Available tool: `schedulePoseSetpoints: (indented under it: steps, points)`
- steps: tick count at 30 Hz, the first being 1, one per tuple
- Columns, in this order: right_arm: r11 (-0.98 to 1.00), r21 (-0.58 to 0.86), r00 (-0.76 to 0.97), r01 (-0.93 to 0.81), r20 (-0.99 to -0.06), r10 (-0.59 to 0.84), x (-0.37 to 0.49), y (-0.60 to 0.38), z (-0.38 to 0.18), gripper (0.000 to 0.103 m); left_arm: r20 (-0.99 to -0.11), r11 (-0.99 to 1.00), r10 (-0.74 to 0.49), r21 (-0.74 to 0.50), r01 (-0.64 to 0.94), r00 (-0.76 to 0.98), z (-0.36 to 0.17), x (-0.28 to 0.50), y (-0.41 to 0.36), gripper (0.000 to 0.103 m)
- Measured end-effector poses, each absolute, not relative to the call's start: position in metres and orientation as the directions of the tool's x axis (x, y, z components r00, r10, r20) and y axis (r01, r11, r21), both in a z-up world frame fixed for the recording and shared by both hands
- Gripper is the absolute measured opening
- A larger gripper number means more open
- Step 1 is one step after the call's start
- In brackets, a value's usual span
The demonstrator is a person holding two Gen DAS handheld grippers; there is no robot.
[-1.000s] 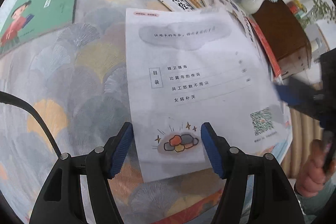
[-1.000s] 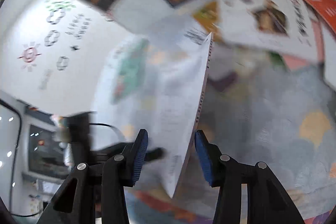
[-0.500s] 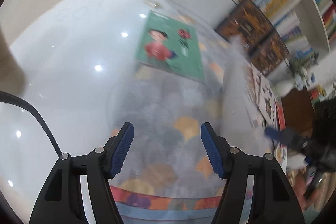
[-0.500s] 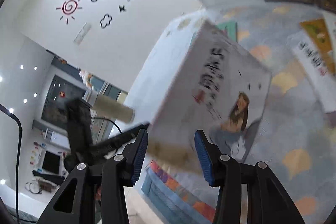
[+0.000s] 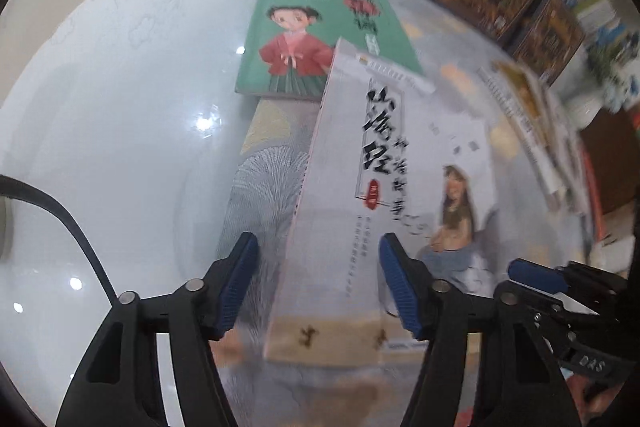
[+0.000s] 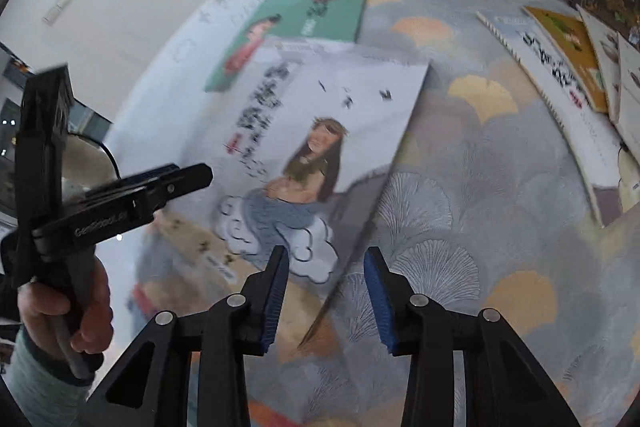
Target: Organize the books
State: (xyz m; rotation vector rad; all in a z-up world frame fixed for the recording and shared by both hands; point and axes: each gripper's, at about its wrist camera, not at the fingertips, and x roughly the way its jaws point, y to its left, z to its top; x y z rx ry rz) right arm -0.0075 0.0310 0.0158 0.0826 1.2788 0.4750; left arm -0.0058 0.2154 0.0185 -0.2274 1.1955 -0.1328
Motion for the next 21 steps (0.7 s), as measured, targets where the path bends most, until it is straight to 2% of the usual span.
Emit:
schedulePoseSetpoints:
  steps: [5,9,14,16,18,21]
  points:
    - [0.890,0.344,0.181,-0.299,-0.895,0.407,-0.009,0.033,0.001,0.037,-0.889,0.951,-0.297,-0.308,0.024,0.350,0.023,-0.009,0.214,0.058]
    - [0.899,0.312,0.190,-0.307,-0.906,0.379,-0.015,0.020,0.004,0.037,-0.876,0.929,-0.363,-0.368,0.047,0.317,0.023,-0.020,0.205,0.059]
    - [0.909,0.327,0.183,-0.258,-0.908,0.378,-0.027,-0.026,0.006,0.038,-0.766,0.810,-0.568,-0.585,0.039,0.299,0.021,-0.045,0.190,0.058]
    - [0.914,0.342,0.187,-0.218,-0.905,0.383,-0.034,-0.051,0.006,0.037,-0.759,0.799,-0.587,-0.599,0.051,0.282,0.017,-0.052,0.175,0.052]
    - [0.927,0.322,0.202,-0.192,-0.912,0.358,-0.039,-0.066,0.007,0.037,-0.787,0.820,-0.564,-0.568,0.064,0.248,0.010,-0.060,0.157,0.034]
    - [0.931,0.316,0.209,-0.185,-0.913,0.351,-0.050,-0.081,0.006,0.037,-0.811,0.848,-0.524,-0.525,0.072,0.262,0.013,-0.068,0.149,0.029]
